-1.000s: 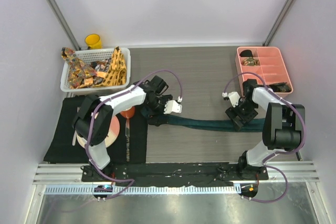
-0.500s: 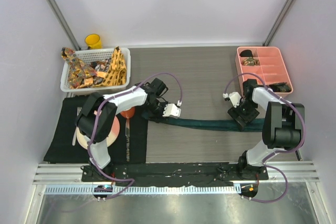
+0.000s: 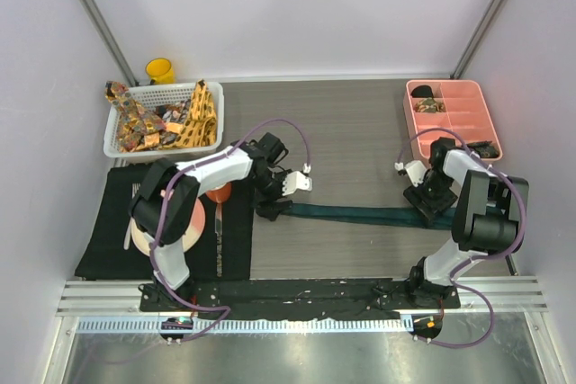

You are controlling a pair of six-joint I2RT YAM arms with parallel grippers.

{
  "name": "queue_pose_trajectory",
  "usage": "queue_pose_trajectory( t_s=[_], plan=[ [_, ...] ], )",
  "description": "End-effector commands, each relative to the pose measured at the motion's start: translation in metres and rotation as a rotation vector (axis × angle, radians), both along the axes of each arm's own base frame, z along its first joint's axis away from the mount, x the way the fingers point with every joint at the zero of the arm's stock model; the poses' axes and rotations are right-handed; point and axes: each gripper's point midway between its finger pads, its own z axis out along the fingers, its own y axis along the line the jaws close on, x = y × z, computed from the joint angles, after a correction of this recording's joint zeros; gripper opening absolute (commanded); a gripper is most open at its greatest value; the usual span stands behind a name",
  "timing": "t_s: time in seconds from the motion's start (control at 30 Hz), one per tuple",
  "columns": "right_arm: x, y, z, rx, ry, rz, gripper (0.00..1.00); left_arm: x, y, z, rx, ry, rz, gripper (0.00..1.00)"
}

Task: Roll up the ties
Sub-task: Flatten out the tie at the center of the board.

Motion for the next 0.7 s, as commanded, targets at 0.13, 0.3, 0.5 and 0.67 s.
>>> queue_pose_trajectory(
  t_s=[0.13, 0.3, 0.5, 0.67],
  plan=[
    [0.008, -0.042, -0.010, -0.076, -0.022, 0.046, 0.63, 0.022, -0.025, 0.064, -0.231, -0.122, 0.314, 0.82],
    [0.020, -0.064, -0.006, -0.121, -0.054, 0.116, 0.64, 0.037, -0.028, 0.123, -0.389, -0.284, 0.399, 0.88],
    [0.047, -0.077, -0.004, -0.143, -0.098, 0.108, 0.64, 0.057, -0.010, 0.174, -0.453, -0.460, 0.547, 0.96],
    [0.065, -0.082, -0.001, -0.152, -0.136, 0.050, 0.64, 0.054, -0.007, 0.212, -0.590, -0.542, 0.577, 1.00]
  ],
)
